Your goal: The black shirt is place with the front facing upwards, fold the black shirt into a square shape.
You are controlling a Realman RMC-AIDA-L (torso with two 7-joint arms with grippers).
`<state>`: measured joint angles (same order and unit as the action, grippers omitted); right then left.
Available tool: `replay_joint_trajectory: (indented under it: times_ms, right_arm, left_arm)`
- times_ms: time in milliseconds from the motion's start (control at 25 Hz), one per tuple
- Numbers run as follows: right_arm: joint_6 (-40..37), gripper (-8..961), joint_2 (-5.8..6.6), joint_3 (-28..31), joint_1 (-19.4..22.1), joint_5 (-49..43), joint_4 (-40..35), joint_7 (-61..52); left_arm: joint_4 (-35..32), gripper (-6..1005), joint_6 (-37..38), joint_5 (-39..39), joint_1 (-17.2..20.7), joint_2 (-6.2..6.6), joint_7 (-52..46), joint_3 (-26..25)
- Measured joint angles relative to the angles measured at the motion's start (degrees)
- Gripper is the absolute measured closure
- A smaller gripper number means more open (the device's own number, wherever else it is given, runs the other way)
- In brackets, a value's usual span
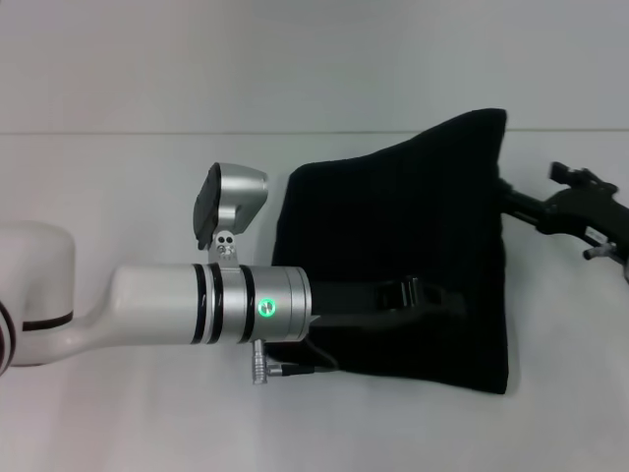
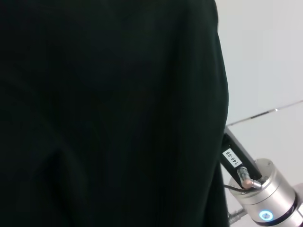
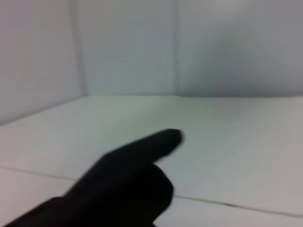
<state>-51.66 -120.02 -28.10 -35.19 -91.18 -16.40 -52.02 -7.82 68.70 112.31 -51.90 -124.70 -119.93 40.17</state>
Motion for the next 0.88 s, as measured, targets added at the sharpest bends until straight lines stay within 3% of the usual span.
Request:
replay_joint_trajectory:
  times_ms: [240, 520, 680, 800, 880]
  right_arm:
    - [3.0, 9, 0.13, 1.5, 0.3, 2.4, 0.1, -0.1]
    - [2.2, 10, 0.09, 4.3, 1.2, 3.6, 0.1, -0.5]
    - [-4.7, 10, 0.25, 7.4, 4.5, 7.5, -0.2, -0.9]
    - [-12.3, 11, 1.04, 7.2, 7.3, 8.4, -0.6, -4.8]
    - [-15.1, 11, 1.71, 5.6, 8.0, 6.5, -0.8, -8.2]
  left_arm:
    - [0.3, 879, 0.4, -0.3, -0.9, -0.06, 0.1, -0.2]
    - [0.2, 619, 3.7, -3.3, -0.3, -0.05, 3.0, -0.2]
    - [-2.4, 454, 9.4, -9.0, 2.8, 0.44, 6.8, -0.4]
    - [-7.6, 376, 10.9, -10.5, 6.3, 1.11, 4.3, -0.1]
    - [-9.5, 325, 10.6, -10.4, 8.1, 2.27, 2.9, 0.1]
